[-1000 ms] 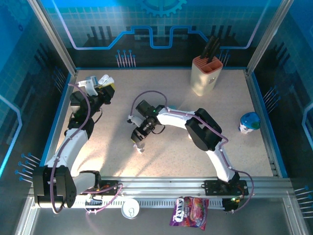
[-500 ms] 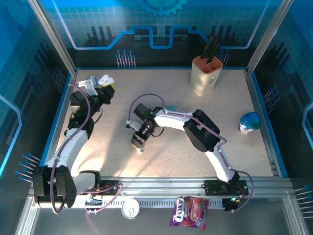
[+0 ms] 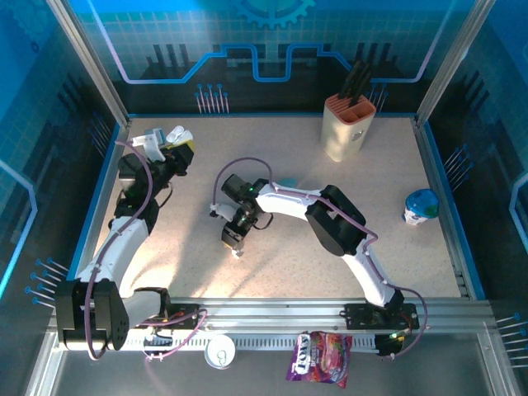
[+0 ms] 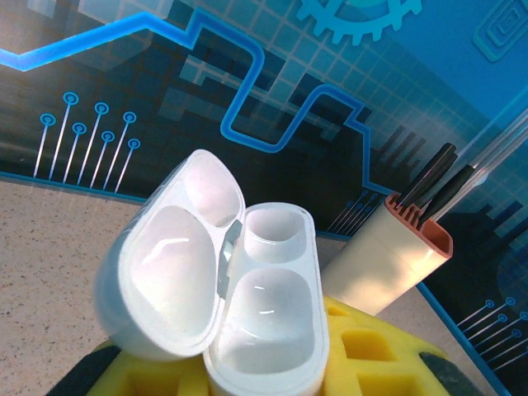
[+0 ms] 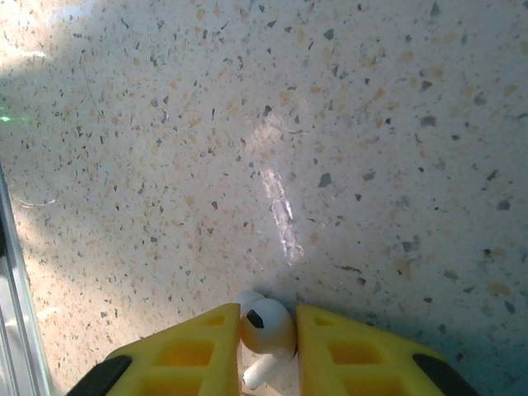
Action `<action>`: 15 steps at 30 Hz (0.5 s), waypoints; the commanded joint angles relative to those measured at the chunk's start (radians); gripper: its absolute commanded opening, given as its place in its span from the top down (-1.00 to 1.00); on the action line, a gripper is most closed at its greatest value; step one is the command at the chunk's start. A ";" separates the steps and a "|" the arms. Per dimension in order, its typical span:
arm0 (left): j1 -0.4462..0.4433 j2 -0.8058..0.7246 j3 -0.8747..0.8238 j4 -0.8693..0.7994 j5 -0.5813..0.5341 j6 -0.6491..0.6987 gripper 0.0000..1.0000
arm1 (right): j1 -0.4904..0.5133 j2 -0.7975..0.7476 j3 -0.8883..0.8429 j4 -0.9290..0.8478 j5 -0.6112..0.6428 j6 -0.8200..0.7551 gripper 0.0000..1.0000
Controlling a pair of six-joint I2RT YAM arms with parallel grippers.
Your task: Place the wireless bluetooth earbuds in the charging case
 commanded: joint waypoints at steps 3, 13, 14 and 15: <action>0.007 -0.003 -0.017 0.044 0.026 0.007 0.83 | -0.006 -0.085 -0.079 0.094 0.068 0.010 0.64; -0.076 0.029 -0.047 0.057 0.058 0.036 0.83 | -0.092 -0.446 -0.503 0.699 0.211 0.110 0.67; -0.090 0.036 -0.057 0.077 0.073 0.046 0.83 | -0.104 -0.486 -0.538 0.737 0.233 0.108 0.68; -0.101 0.041 -0.069 0.102 0.094 0.052 0.83 | -0.112 -0.520 -0.568 0.765 0.244 0.099 0.70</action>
